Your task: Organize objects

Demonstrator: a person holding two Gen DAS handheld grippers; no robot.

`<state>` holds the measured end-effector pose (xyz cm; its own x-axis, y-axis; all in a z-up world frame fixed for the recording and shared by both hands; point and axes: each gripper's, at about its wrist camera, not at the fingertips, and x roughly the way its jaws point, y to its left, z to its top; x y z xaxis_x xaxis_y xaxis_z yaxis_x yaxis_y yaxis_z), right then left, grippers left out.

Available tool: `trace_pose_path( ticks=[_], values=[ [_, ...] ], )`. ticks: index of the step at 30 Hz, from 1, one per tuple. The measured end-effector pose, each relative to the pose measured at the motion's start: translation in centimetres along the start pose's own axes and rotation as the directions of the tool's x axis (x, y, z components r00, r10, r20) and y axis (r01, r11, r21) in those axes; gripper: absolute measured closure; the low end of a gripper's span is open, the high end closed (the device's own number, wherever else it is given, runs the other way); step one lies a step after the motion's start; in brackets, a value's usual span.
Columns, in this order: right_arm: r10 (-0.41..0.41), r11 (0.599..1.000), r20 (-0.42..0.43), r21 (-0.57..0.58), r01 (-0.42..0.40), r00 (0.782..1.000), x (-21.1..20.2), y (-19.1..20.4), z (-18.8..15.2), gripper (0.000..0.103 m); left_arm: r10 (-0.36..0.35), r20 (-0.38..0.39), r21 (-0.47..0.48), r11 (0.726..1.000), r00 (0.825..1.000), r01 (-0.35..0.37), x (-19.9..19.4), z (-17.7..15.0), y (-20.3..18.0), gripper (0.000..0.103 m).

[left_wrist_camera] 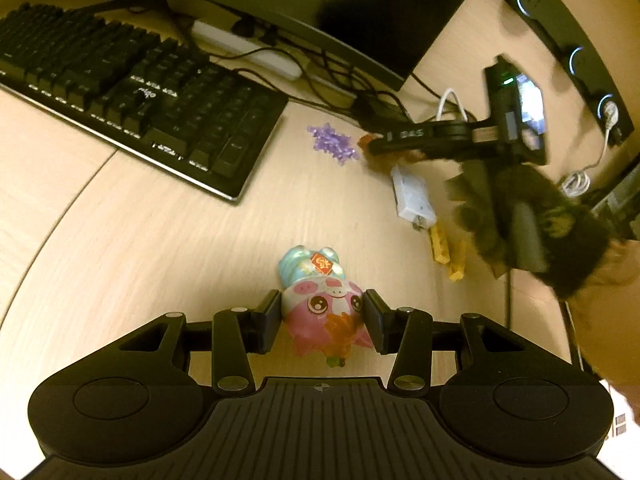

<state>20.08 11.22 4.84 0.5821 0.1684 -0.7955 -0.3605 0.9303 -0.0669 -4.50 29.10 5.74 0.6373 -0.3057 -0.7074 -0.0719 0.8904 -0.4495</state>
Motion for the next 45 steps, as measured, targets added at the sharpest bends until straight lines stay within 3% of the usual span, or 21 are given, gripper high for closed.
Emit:
trace_pose_path(
  ticks=[4, 9, 14, 18, 24, 28, 32, 37, 39, 41, 45],
  values=[
    [0.02, 1.0, 0.039, -0.01, -0.02, 0.999, -5.9, 0.8, -1.3, 0.028, 0.045, -0.026, 0.046, 0.998, 0.999, -0.043, 0.3, 0.3, -1.7, 0.054],
    [0.002, 1.0, 0.046, -0.001, -0.002, 0.999, -12.0, 0.3, -5.7, 0.028, 0.003, -0.021, 0.099, 0.995, 1.0, -0.001, 0.5, 0.3, -3.8, 0.054],
    [-0.035, 0.999, -0.045, 0.005, 0.036, 0.998, -14.4, -0.7, -12.5, 0.028, -0.032, -0.019, 0.117, 0.993, 0.999, 0.034, 1.0, -0.1, -6.0, 0.054],
    [0.037, 0.999, -0.047, -0.003, -0.037, 0.998, -14.9, -1.3, -14.7, 0.023, -0.006, -0.011, 0.088, 0.996, 1.0, 0.007, 1.5, -0.8, -6.6, 0.054],
    [0.102, 0.995, 0.041, -0.02, -0.102, 0.994, -11.9, -0.1, -10.6, 0.021, 0.033, -0.004, -0.026, 0.999, 0.999, -0.033, 1.0, -1.7, -4.6, 0.054],
    [0.144, 0.989, 0.075, -0.05, -0.14, 0.987, -6.6, 2.5, -5.6, 0.019, 0.049, 0.032, -0.062, 0.997, 0.998, -0.047, -0.3, -2.2, -3.0, 0.054],
    [0.125, 0.992, 0.053, 0.007, -0.126, 0.991, 0.0, 4.3, -1.1, 0.019, 0.052, 0.044, -0.108, 0.993, 0.998, -0.047, -1.2, -2.5, -1.5, 0.054],
    [0.091, 0.995, 0.05, 0.027, -0.092, 0.995, 4.0, 5.5, 1.1, 0.016, 0.066, 0.046, -0.121, 0.991, 0.997, -0.06, -1.7, -2.4, 0.0, 0.054],
    [0.086, 0.996, 0.047, 0.017, -0.087, 0.995, 4.3, 5.9, 1.6, 0.019, 0.069, 0.047, -0.135, 0.989, 0.996, -0.062, -1.8, -2.2, 0.6, 0.054],
    [0.088, 0.996, 0.043, 0.003, -0.089, 0.995, 3.9, 6.1, 1.7, 0.044, 0.067, 0.047, -0.136, 0.989, 0.997, -0.06, -1.6, -1.9, 0.8, 0.054],
    [0.077, 0.997, 0.029, -0.028, -0.076, 0.997, 2.1, 6.3, 1.3, 0.044, 0.051, 0.039, -0.116, 0.992, 0.998, -0.046, -0.8, -1.3, 0.3, 0.054]
  ],
)
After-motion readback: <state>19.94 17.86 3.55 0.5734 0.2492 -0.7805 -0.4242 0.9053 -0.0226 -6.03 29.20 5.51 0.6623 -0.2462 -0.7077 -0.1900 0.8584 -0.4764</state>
